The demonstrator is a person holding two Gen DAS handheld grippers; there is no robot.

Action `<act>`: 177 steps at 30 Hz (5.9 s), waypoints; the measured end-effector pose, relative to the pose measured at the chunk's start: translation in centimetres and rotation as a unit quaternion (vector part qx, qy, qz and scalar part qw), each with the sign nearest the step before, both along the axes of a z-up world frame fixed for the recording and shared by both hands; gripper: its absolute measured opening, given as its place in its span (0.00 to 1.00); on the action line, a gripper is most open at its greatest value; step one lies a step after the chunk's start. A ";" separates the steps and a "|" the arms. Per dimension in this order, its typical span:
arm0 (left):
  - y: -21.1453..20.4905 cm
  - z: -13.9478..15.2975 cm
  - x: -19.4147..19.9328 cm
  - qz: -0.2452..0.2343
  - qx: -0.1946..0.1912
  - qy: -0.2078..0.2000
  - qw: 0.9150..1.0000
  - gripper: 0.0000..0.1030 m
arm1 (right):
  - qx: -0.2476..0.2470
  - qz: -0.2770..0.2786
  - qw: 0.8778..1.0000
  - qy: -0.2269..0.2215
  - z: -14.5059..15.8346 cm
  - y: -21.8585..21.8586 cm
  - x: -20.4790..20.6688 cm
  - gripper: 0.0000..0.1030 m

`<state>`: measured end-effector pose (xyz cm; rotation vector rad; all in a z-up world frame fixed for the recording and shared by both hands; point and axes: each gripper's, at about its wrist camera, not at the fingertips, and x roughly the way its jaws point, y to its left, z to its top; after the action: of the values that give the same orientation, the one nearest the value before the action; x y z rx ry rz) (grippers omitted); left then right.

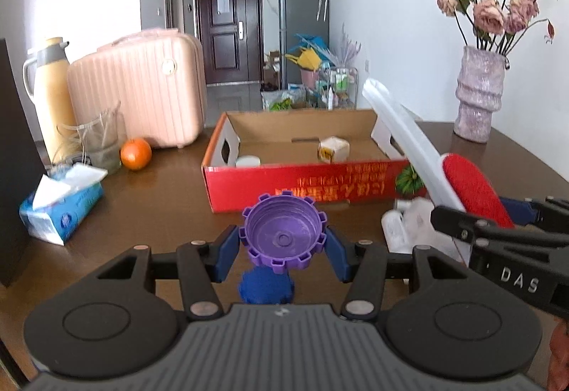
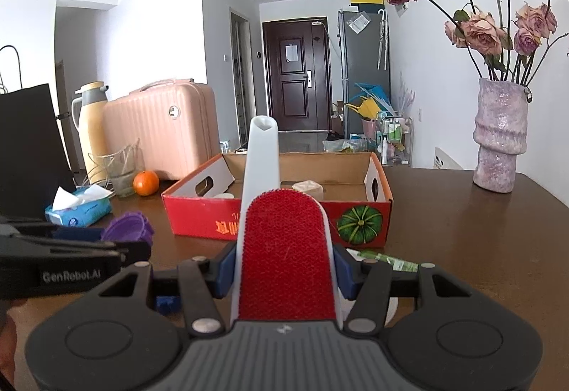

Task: Organize rigid objects
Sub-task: 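Carry the purple cap with the left gripper toward the box while the right carries the brush, then open both grippers to drop the purple cap and lint brush into the box, then withdraw both tools from the box back over the table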

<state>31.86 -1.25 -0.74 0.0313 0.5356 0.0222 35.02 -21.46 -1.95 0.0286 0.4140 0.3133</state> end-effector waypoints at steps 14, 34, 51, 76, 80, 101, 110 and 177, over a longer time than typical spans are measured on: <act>0.4 2.9 4.0 0.013 -0.021 -0.041 0.999 0.53 | 0.007 -0.013 1.000 -0.015 1.9 1.2 3.6 0.53; 0.3 3.9 11.6 0.033 -0.040 -0.063 0.997 0.53 | 0.015 -0.036 0.999 -0.025 3.4 1.4 11.5 0.53; 0.7 2.6 18.6 0.046 -0.034 -0.040 0.998 0.53 | 0.021 -0.052 0.998 0.006 3.1 1.7 19.0 0.53; 0.7 -1.1 25.7 0.059 0.009 0.019 0.998 0.53 | 0.009 -0.064 0.996 0.066 1.0 2.7 26.4 0.53; 1.0 -1.7 26.1 0.062 0.007 0.030 0.998 0.53 | 0.016 -0.064 0.996 0.067 0.8 2.5 26.7 0.53; 2.1 -1.9 25.9 0.090 0.004 0.037 0.995 0.95 | 0.016 -0.085 0.991 0.100 0.4 2.2 27.5 0.89; 2.1 -1.8 25.8 0.093 0.002 0.034 0.995 1.00 | 0.014 -0.082 0.992 0.093 0.7 2.3 26.9 0.94; 1.9 -2.2 1.9 0.041 -0.004 -0.018 0.999 1.00 | -0.020 -0.067 0.997 -0.019 -1.6 -1.4 0.7 1.00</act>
<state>33.77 0.64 -2.96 0.0021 0.5003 0.1003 35.76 -22.89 -3.51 0.0116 0.3794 0.1727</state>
